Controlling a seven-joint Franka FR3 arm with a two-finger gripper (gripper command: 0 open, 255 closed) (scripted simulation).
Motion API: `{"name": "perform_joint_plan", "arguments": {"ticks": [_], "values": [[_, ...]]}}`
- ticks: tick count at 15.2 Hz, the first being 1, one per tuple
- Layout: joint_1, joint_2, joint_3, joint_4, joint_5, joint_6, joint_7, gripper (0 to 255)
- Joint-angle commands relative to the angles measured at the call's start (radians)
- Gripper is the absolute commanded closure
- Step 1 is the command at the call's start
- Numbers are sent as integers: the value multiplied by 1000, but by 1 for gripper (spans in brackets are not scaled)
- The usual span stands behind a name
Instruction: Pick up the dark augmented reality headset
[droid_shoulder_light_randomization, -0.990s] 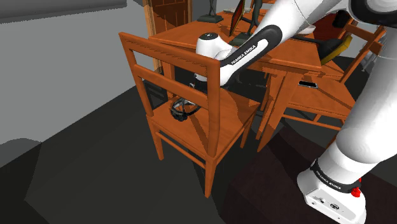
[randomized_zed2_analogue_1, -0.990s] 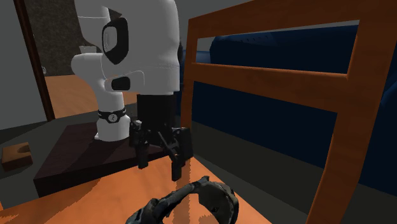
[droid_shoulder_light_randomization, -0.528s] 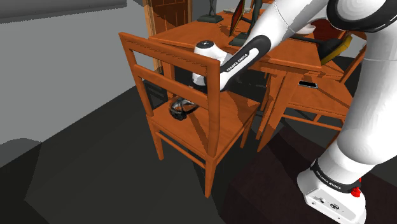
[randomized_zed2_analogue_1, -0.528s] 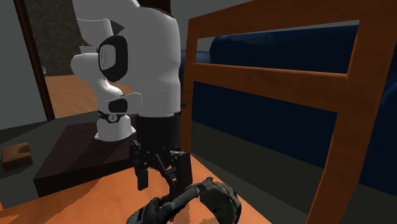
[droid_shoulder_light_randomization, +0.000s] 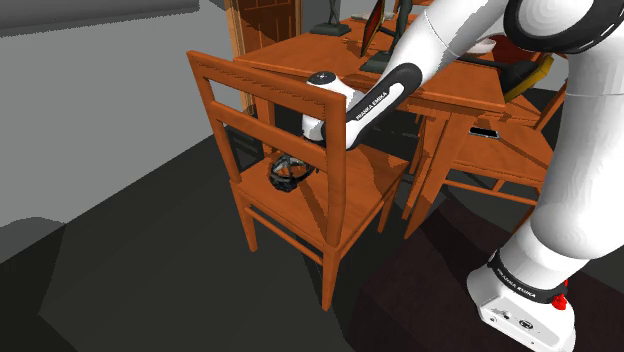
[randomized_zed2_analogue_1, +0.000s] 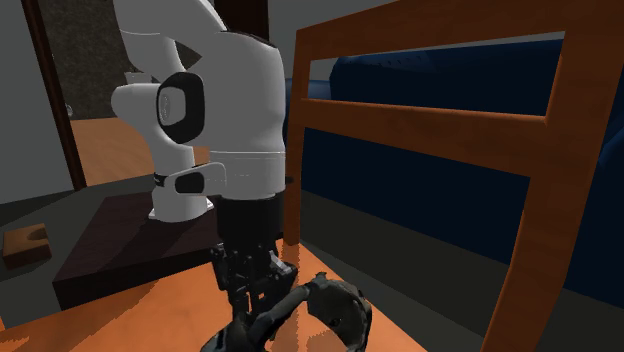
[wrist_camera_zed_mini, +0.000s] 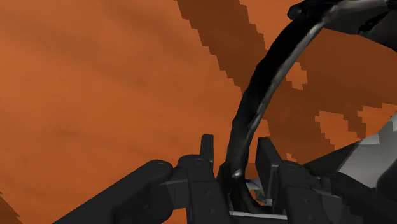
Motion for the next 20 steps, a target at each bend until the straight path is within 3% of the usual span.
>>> {"name": "perform_joint_plan", "arguments": {"ticks": [1, 6, 20], "values": [[-1, 1, -1, 0, 0, 0, 0, 255], [-1, 0, -2, -3, -1, 3, 1, 255], [-42, -134, 58, 17, 118, -136, -98, 255]]}}
